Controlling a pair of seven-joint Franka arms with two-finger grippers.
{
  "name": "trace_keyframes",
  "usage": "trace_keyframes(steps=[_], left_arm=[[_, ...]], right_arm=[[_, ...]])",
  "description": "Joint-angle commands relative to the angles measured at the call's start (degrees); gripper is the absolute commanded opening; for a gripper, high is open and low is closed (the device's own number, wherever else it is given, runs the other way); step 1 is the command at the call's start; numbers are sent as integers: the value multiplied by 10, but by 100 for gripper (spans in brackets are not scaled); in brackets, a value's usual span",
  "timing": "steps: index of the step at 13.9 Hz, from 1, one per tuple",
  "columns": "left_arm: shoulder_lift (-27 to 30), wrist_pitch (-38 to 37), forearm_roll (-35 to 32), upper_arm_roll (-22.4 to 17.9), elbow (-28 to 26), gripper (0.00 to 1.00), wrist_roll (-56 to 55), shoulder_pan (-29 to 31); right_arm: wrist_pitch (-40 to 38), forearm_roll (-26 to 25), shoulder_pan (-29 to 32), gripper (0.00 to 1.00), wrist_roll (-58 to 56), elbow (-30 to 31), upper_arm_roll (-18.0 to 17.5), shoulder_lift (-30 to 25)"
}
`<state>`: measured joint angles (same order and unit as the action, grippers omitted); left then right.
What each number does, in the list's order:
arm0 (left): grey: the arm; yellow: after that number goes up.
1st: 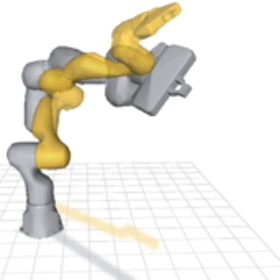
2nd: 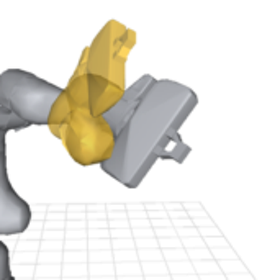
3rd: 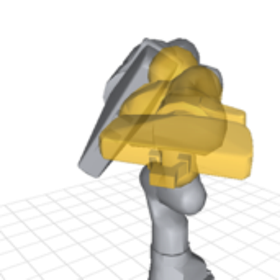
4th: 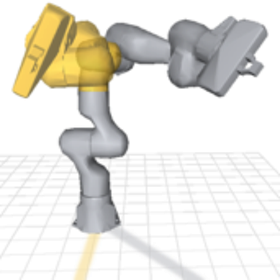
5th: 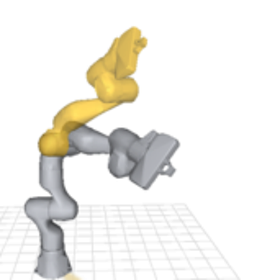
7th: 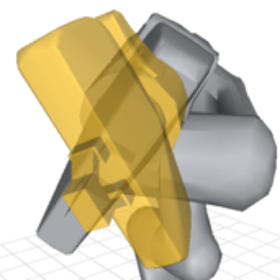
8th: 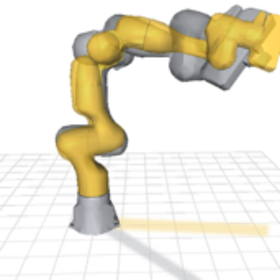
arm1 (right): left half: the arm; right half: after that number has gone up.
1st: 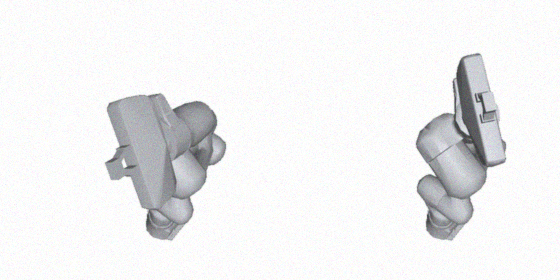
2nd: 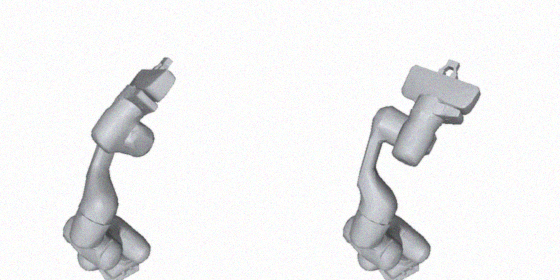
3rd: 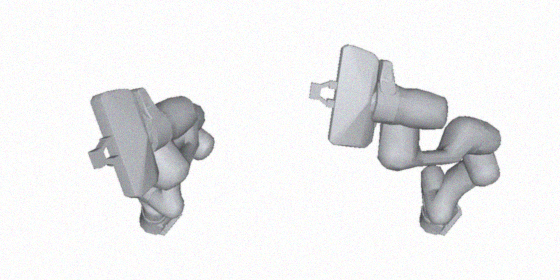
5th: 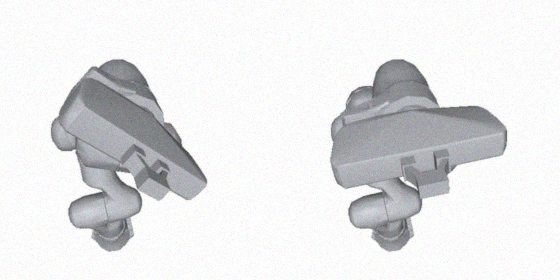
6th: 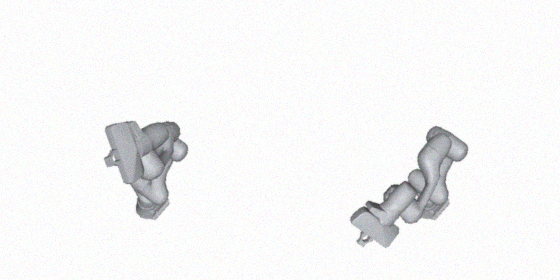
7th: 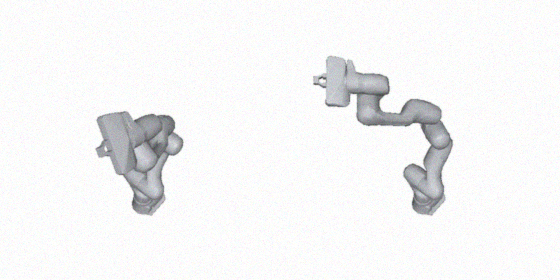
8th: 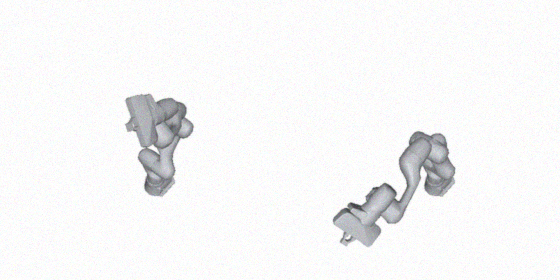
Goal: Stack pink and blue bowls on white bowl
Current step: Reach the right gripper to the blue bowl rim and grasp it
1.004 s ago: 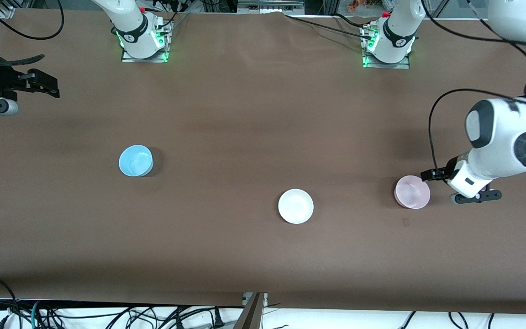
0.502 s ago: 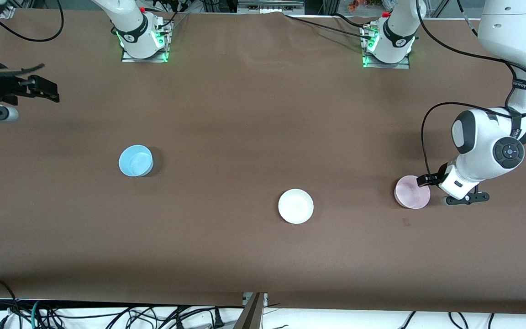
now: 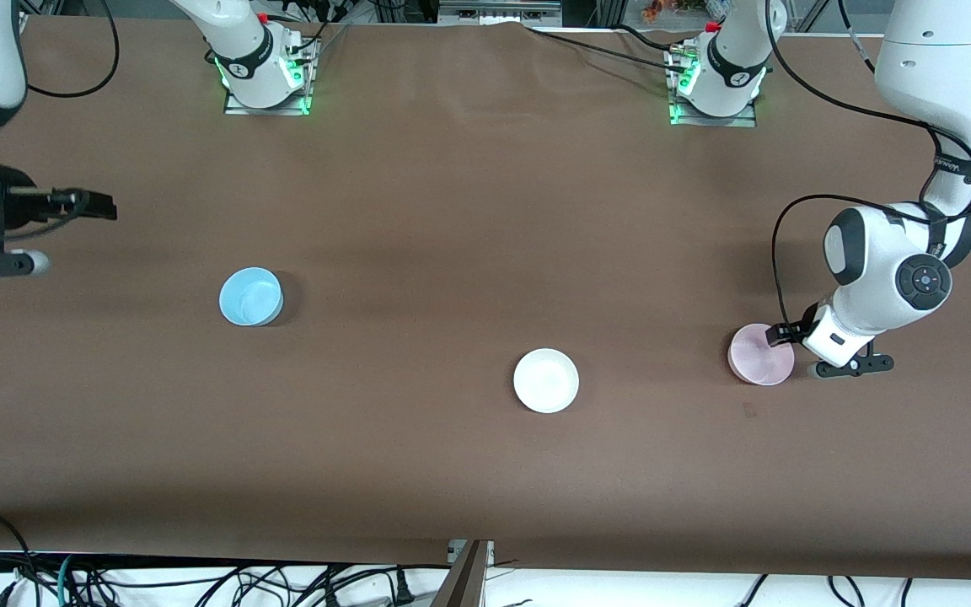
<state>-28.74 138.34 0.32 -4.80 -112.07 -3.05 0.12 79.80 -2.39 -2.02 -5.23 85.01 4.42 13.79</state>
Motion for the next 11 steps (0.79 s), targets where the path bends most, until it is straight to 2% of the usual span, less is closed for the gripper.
trace_keyframes(steps=[1, 3, 6, 9, 11], left_arm=[[-3, 10, -4, 0, -2, 69, 11, 2], [-2, 11, -4, 0, -2, 62, 11, 2], [-4, 11, -4, 0, -2, 50, 11, 2], [-4, 11, -4, 0, 0, 35, 11, 2], [-5, 14, -4, 0, 0, 23, 11, 2]], right_arm=[[52, 26, 18, 100, -5, 17, -3, 39], [114, 60, 27, 100, -5, 68, -2, 40], [204, 65, 28, 100, -5, 135, -3, 40], [280, 110, 30, 100, -5, 196, -2, 38], [330, 110, 30, 100, -5, 229, -3, 38]])
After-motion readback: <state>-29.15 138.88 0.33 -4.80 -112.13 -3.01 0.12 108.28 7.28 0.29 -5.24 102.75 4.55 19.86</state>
